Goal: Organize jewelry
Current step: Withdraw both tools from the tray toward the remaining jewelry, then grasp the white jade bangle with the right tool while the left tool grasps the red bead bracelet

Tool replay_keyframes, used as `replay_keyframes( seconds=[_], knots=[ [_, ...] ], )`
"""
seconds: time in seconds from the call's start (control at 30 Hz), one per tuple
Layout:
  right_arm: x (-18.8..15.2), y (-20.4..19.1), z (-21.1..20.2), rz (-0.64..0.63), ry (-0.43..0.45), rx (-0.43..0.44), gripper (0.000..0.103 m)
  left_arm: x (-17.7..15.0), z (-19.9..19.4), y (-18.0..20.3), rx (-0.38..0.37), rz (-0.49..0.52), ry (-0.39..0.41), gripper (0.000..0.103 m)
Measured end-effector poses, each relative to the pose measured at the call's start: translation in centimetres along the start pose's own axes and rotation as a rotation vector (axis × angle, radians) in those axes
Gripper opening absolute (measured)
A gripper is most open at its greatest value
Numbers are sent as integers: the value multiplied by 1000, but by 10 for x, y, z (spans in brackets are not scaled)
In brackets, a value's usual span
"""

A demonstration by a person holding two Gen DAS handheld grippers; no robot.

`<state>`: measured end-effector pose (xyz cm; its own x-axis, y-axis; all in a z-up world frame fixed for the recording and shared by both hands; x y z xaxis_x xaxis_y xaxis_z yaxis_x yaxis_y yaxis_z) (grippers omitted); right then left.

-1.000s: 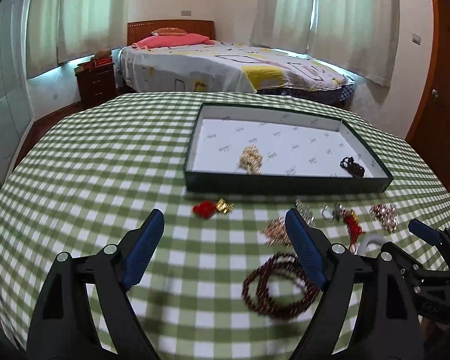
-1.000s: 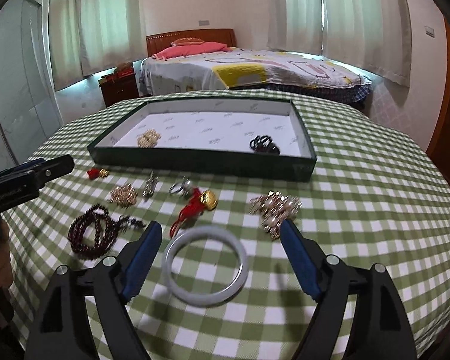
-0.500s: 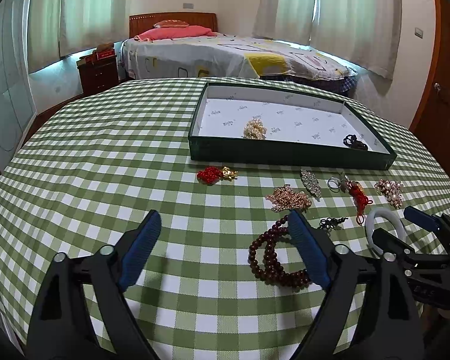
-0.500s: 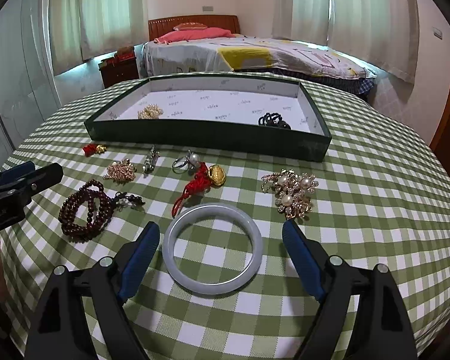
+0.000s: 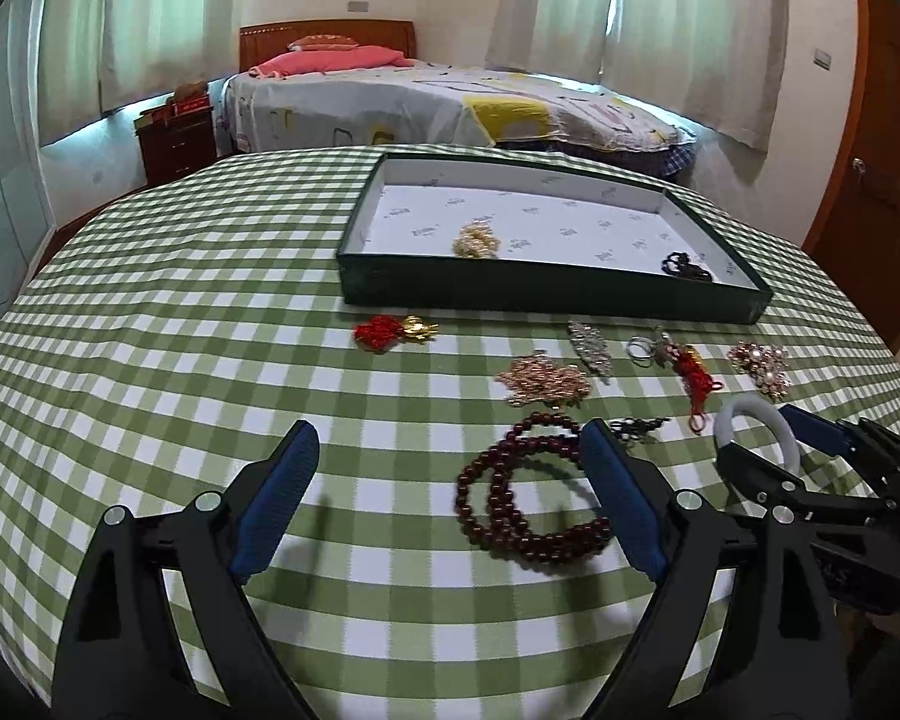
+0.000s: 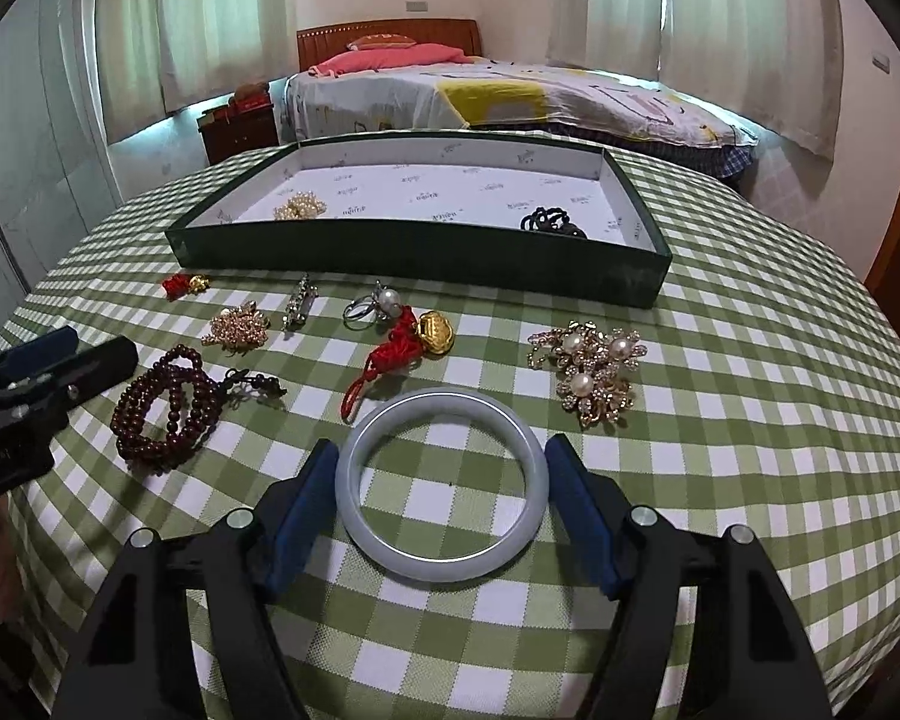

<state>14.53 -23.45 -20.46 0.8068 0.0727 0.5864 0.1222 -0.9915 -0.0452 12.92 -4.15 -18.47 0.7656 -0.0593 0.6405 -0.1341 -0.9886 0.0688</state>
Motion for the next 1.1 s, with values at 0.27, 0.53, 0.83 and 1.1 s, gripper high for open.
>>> replay_keyframes(
  seconds=[0.27, 0.53, 0.83, 1.1],
  knots=[
    [2, 11, -13, 39, 59, 9, 69, -1, 7, 25, -43, 56, 5, 86],
    [3, 14, -15, 50, 73, 24, 69, -4, 29, 34, -39, 56, -67, 86],
    [1, 19, -17, 62, 79, 34, 69, -5, 31, 30, -16, 34, -66, 61],
    [2, 19, -18, 60, 79, 36, 69, -9, 25, 25, -61, 22, -60, 16]
  ],
)
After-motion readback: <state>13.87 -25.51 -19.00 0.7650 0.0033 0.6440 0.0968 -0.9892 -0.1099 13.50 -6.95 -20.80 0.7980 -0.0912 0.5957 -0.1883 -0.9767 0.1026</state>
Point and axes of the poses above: each gripper's, at about its wrist camera, not at the fingertips, and z roughly the way its jaws point, y to its right, x to its top, the point moved 3 cm from there along z, roughly the way its jaws point, and after that the axes turned 8 degrees about -y, right-handed, at the moved point
